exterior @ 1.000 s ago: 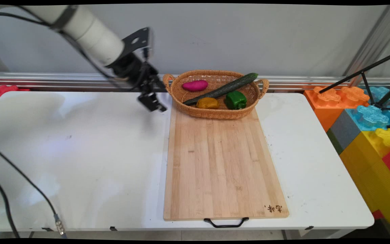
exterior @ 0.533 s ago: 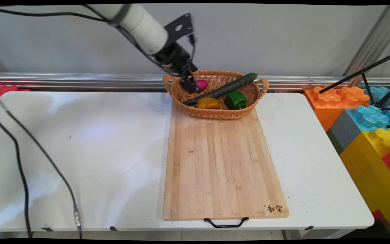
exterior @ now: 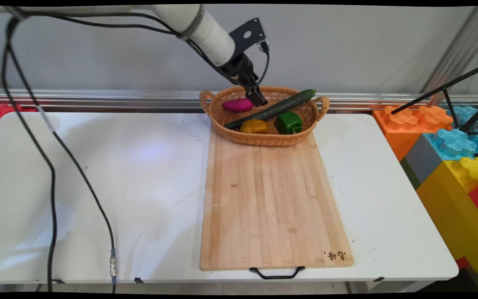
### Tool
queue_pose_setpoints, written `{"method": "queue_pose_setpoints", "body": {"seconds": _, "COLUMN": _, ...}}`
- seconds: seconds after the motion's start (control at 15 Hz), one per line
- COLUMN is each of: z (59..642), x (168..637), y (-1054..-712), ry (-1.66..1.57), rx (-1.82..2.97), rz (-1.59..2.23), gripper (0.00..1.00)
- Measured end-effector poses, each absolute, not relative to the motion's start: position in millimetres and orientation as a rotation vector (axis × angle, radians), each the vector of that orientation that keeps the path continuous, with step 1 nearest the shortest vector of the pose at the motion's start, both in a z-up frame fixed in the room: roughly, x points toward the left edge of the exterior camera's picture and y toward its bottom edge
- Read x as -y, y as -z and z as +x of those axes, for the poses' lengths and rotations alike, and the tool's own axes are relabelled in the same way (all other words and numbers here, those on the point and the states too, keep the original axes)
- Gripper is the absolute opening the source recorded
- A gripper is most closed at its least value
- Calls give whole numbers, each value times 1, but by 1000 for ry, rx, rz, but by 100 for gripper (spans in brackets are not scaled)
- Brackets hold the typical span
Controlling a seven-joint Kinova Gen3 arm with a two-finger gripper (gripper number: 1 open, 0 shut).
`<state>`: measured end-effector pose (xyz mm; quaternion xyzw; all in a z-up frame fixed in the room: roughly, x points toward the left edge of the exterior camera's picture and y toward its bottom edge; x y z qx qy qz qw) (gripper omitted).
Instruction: Pick up the cucumber from the vegetable basket
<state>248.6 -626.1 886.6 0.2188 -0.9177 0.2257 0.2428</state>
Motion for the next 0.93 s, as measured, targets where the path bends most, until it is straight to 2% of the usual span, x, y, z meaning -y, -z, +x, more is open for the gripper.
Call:
{"method": "queue_pose_setpoints", "body": {"seconds": 0.4, "z": 243, "x": 664, "y": -843, "ry": -603, "rx": 2526, "rz": 684, "gripper": 100}}
{"method": "queue_pose_setpoints", "body": {"seconds": 0.93, "z": 242, "x": 691, "y": -803, "ry": -544, "rx": 2517, "rz": 792, "gripper": 100}}
